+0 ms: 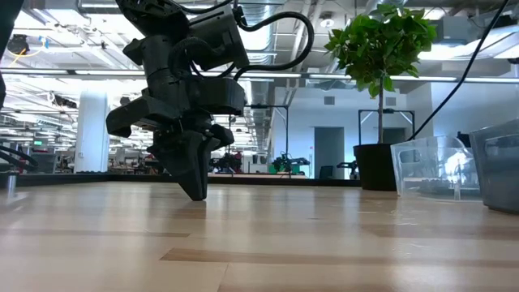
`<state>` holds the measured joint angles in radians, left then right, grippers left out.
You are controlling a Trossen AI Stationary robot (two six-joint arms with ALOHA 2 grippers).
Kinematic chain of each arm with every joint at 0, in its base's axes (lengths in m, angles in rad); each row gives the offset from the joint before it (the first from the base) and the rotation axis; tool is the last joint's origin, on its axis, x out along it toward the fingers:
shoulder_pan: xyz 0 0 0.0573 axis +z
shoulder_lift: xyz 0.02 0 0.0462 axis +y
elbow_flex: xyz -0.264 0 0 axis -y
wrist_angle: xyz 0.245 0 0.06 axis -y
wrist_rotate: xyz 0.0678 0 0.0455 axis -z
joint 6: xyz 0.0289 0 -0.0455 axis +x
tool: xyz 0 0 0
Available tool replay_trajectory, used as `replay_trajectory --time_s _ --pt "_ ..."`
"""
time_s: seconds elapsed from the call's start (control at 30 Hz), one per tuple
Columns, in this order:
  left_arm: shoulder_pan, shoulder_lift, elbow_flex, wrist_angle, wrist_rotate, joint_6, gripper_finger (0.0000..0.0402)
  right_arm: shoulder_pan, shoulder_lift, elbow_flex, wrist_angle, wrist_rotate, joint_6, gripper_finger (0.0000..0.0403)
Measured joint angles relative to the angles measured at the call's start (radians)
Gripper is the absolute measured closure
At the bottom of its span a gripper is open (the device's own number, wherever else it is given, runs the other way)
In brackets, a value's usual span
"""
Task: Sort pens & pencils
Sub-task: Put the black pencil into the black transparent bin, then return to Home Position
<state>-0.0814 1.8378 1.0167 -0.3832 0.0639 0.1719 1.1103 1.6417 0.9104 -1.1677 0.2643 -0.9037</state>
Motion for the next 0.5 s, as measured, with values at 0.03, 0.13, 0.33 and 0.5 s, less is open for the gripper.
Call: replay_trajectory --time_s 0.03,0.13,0.33,0.5 --pt "0.000 0.000 0.000 0.000 0.000 0.000 0.0373 0.000 0.000 0.000 0.001 0.002 -0.018 0.0311" --pt "0.000 0.000 0.000 0.000 0.000 0.000 0.0373 0.000 0.000 0.000 0.003 0.003 -0.079 0.0292" --pt "0.000 0.000 0.000 0.000 -0.001 0.000 0.0373 -0.009 0.000 0.000 -0.043 0.077 -0.015 0.0255" --pt "0.000 0.000 0.000 0.000 0.001 0.003 0.0373 -0.069 -0.015 0.028 -0.143 0.251 0.352 0.0242"
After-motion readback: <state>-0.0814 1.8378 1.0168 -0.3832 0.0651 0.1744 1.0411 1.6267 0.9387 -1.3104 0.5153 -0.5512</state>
